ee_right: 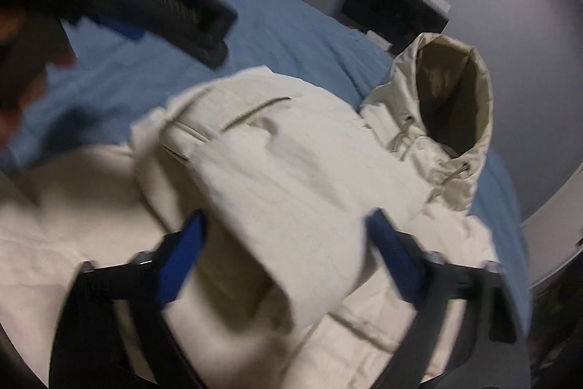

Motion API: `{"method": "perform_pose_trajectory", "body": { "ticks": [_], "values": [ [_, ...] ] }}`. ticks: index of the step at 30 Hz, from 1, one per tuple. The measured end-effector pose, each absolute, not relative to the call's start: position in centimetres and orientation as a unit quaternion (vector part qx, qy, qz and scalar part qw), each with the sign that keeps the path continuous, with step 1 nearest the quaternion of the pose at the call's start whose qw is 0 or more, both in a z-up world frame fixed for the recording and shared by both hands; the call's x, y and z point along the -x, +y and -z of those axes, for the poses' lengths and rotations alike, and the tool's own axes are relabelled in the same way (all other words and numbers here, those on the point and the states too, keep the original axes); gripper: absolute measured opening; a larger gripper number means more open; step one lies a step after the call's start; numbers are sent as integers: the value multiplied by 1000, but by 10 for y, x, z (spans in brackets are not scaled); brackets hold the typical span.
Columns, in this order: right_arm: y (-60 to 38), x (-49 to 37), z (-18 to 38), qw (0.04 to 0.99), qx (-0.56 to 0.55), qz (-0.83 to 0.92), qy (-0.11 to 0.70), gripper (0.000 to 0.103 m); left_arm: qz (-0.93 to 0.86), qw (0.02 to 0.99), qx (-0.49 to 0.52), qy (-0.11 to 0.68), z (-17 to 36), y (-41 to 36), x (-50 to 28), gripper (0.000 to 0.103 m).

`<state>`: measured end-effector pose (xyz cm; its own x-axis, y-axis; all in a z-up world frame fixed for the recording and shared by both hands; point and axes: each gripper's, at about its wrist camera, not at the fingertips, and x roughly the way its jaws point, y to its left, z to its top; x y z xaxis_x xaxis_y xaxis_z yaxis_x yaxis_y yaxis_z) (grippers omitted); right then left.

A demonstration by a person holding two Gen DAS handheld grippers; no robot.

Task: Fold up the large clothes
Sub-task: 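Grasp the second sleeve's cuff with the right tool and fold it back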

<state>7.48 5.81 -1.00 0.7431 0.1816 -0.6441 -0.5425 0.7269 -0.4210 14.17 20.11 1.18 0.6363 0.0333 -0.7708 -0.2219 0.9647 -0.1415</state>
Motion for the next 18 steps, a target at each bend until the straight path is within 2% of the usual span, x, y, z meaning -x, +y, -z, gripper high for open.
{"method": "perform_pose_trajectory", "body": {
  "ticks": [1, 3, 5, 8, 13, 18],
  "values": [
    [53, -74, 7, 885, 305, -202, 287, 42, -71, 898, 111, 419, -13, 201, -142, 94],
    [39, -75, -2, 894, 279, -205, 283, 27, -70, 900, 105, 417, -14, 199, -142, 94],
    [20, -74, -13, 905, 247, -197, 286, 21, -71, 902, 97, 414, -15, 196, -143, 94],
    [-13, -75, -29, 919, 193, -185, 291, 17, -72, 904, 86, 411, -16, 193, -143, 94],
    [-85, -79, -49, 937, 88, -142, 306, 17, -67, 906, 67, 413, -16, 185, -142, 94],
    [-141, -85, -36, 937, 39, -96, 335, 17, -51, 903, 36, 426, -9, 169, -145, 93]
  ]
}}
